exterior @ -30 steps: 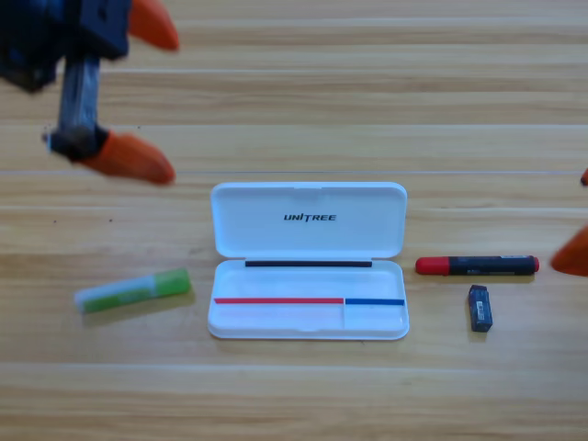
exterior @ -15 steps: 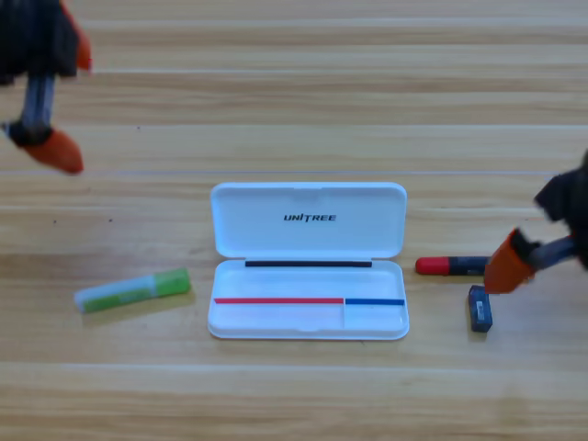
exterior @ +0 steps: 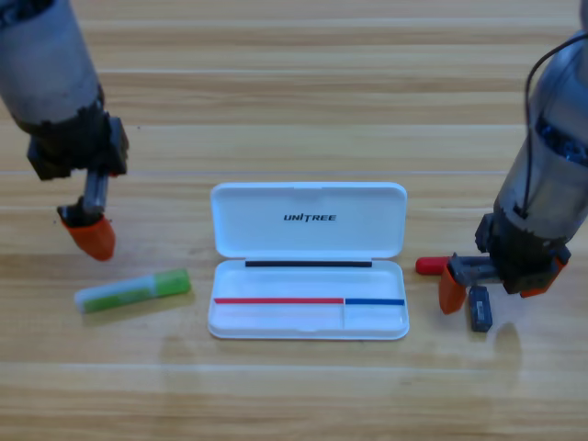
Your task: Clean up eraser and pencils
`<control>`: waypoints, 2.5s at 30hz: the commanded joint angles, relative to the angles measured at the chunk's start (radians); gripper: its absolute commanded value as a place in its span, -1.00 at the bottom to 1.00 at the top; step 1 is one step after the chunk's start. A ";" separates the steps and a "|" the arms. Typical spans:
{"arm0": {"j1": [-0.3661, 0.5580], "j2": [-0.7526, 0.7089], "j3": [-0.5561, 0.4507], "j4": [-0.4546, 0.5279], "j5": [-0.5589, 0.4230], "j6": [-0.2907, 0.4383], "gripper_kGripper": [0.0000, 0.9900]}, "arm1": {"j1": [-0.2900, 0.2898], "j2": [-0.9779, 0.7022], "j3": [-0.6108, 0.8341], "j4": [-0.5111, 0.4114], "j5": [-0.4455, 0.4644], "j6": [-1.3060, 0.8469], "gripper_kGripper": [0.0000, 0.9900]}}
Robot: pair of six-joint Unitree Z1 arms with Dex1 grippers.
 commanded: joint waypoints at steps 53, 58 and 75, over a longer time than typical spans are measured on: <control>0.086 0.217 0.328 -0.422 -0.071 -0.028 0.96 | 0.184 0.181 -0.375 0.233 0.020 -1.099 -1.00; 0.091 0.226 0.333 -0.436 -0.071 -0.025 0.64 | 0.180 0.221 -0.401 0.233 0.020 -1.108 -1.00; 0.091 0.157 0.358 -0.440 -0.054 0.039 -1.00 | 0.170 0.253 -0.394 0.233 0.030 -1.110 -0.71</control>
